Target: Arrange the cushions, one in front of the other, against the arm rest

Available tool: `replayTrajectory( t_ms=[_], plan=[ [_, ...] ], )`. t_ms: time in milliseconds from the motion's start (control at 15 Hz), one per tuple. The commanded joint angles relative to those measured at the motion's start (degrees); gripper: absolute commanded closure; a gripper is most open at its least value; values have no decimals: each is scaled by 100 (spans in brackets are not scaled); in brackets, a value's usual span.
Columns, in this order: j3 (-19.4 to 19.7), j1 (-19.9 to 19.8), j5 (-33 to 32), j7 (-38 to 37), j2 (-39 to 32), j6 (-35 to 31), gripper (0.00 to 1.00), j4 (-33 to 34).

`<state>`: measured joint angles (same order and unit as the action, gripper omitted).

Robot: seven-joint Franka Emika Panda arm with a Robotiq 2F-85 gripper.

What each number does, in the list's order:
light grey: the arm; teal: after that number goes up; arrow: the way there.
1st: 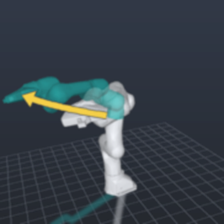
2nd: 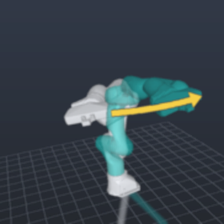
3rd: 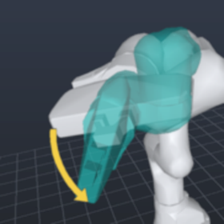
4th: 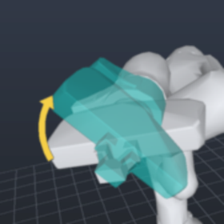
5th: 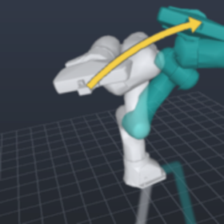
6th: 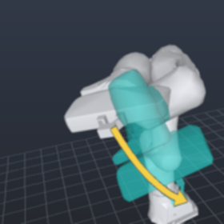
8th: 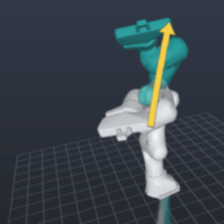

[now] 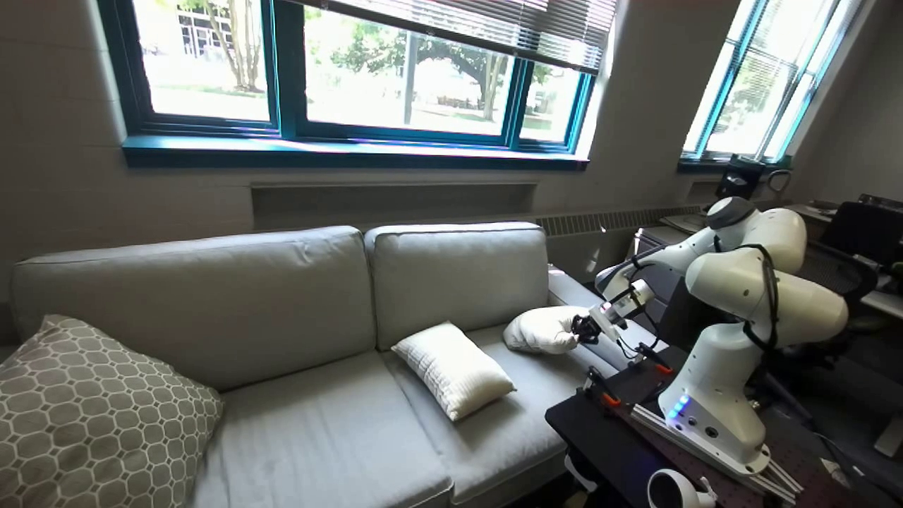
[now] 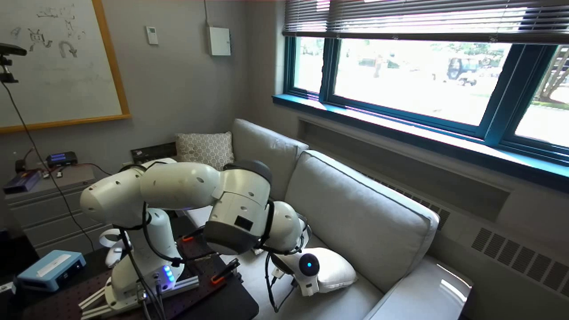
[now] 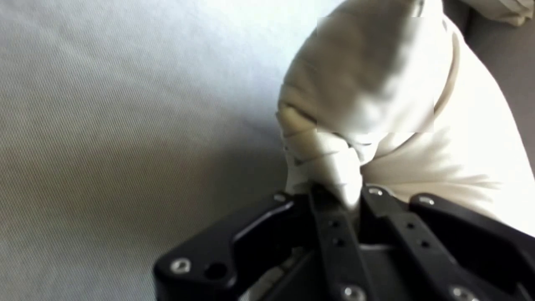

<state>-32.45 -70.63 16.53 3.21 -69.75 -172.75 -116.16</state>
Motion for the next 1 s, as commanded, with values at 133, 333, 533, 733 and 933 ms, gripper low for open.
replayTrajectory(
  t_ms=[133, 333, 533, 733, 933],
  plan=[
    [774, 1086, 85, -409, 746, 2210, 64, 247],
    [1027, 1773, 170, -425, 1484, 3458, 42, 220],
    [1431, 2742, 216, -648, 2345, 4564, 20, 223],
    [2072, 3836, 157, -909, 3035, 5511, 0, 412],
    [2690, 4851, 58, -758, 3400, 6253, 0, 785]
  ],
)
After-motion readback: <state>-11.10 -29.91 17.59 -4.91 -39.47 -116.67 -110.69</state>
